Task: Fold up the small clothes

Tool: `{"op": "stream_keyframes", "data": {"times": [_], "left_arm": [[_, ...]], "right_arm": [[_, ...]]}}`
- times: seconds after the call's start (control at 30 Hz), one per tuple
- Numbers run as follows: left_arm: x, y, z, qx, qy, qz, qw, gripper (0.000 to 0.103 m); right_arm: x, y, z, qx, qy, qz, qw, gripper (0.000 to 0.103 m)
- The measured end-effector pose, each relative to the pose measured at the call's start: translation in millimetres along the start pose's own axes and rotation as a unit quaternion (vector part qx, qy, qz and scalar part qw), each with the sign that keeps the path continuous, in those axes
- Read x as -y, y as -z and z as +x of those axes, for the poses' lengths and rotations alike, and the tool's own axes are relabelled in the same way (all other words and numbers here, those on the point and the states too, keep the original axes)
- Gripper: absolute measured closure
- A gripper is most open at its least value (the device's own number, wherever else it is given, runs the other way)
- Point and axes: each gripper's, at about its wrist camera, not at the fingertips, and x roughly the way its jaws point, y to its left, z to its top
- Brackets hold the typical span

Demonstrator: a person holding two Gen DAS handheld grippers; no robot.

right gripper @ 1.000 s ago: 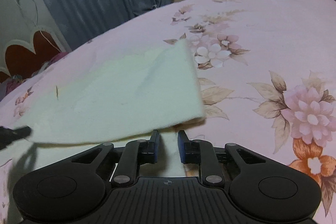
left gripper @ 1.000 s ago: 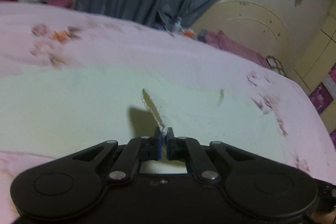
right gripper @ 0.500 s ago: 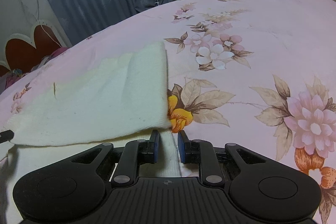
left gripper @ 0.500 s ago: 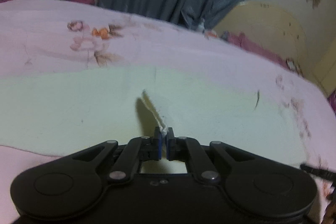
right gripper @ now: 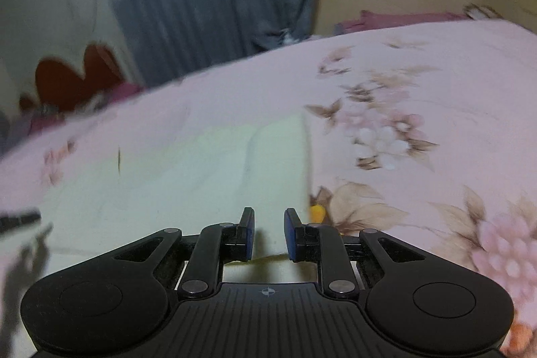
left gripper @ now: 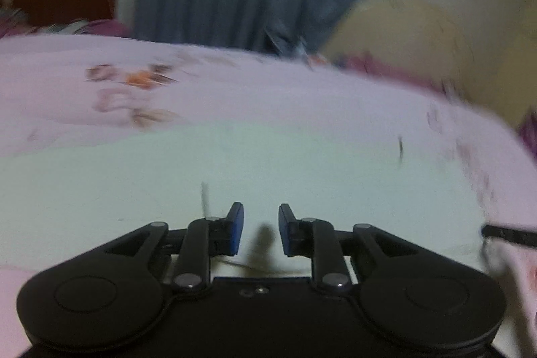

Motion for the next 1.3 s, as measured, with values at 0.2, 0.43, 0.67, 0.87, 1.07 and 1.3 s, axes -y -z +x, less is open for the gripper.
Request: {"op": "stream_keyframes", "data": {"times": [0.2, 0.43, 0.67, 0.87, 1.07, 1.3], "left_arm": [[7.6, -6.5, 8.8, 0.006, 0.001, 0.015, 0.9999, 0.077], [5.2, -19.3, 43.3, -0.016, 0.0, 0.007, 0.9999, 0.075], [12.0, -21.8, 42.1, -0.009, -0.019, 0.008, 0.9998, 0.077], [30.0, 0.1, 1.3, 0.017, 0.006, 0.022, 0.9996, 0.075], [34.6, 13.1, 1.4, -0.009, -0.023, 0.027, 0.9993, 0.075], [29.9, 17.5, -2.0, -0.018, -0.017, -0.001, 0.9997, 0.071]], "right_arm": [[4.8, -23.8, -1.1, 0.018, 0.017, -0.004, 1.0, 0.079], [-2.4, -70.1, 80.4, -0.015, 0.019, -0.051, 0.998, 0.084], [19.3, -97.1, 103.7, -0.021, 0.032, -0.036, 0.999, 0.101], [15.6, -57.5, 34.6, -0.01, 0.004, -0.039, 0.999, 0.101], [19.1, -19.2, 17.1, -0.025, 0.028, -0.035, 0.999, 0.101], [1.4, -2.9, 6.5, -0.032, 0.021, -0.055, 0.998, 0.101]]}}
